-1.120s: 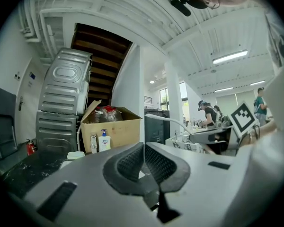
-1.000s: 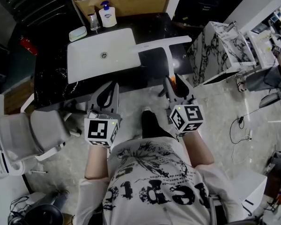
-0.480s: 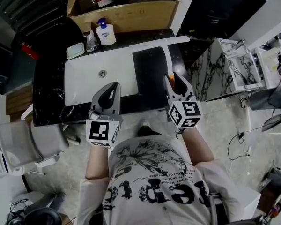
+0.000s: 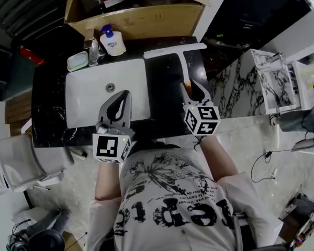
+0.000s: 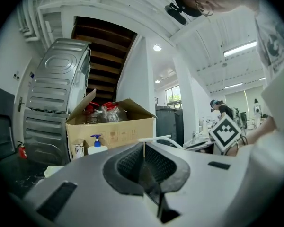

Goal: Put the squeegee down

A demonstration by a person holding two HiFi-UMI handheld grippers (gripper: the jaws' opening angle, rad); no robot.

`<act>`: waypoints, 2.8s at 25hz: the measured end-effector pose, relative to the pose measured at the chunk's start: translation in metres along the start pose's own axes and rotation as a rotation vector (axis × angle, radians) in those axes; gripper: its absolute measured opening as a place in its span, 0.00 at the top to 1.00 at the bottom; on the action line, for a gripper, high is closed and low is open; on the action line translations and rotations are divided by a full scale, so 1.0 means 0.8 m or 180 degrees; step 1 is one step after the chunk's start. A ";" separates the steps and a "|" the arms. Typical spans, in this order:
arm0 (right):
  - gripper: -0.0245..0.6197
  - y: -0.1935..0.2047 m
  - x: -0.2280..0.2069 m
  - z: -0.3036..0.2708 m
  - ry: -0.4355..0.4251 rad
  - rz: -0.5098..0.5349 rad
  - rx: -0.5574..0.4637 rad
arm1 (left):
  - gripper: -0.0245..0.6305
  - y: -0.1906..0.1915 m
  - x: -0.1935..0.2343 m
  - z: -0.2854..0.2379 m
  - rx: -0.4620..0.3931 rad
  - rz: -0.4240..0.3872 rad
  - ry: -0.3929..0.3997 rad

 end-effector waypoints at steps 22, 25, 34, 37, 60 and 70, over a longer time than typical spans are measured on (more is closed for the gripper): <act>0.77 0.111 -0.062 -0.084 0.0777 0.0110 0.1088 | 0.94 0.054 0.033 -0.021 0.0316 0.0244 0.0181; 0.77 0.115 -0.063 -0.086 0.0849 0.0179 0.1143 | 0.94 0.060 0.031 -0.019 0.0351 0.0266 0.0214; 0.75 0.122 -0.066 -0.088 0.0888 0.0242 0.1152 | 0.94 0.074 0.029 -0.011 0.0385 0.0289 0.0230; 0.63 0.120 -0.063 -0.089 0.0835 0.0175 0.1138 | 0.94 0.073 0.030 -0.010 0.0377 0.0285 0.0232; 0.97 -0.071 0.059 0.004 -0.0329 0.0335 -0.0479 | 0.94 -0.019 0.041 -0.009 -0.0014 -0.0073 0.0098; 0.97 -0.136 0.113 0.061 -0.0805 0.0702 -0.1157 | 0.94 -0.061 0.054 0.001 -0.0211 -0.0175 -0.0043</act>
Point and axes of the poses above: the fingertips, and each gripper's own axes: z backward along the fingers, x to its left, y out of its underside, the point moved 3 cm from there along z, backward along the fingers, and after that the axes turned 13 degrees about -z, right-handed, at the moved point
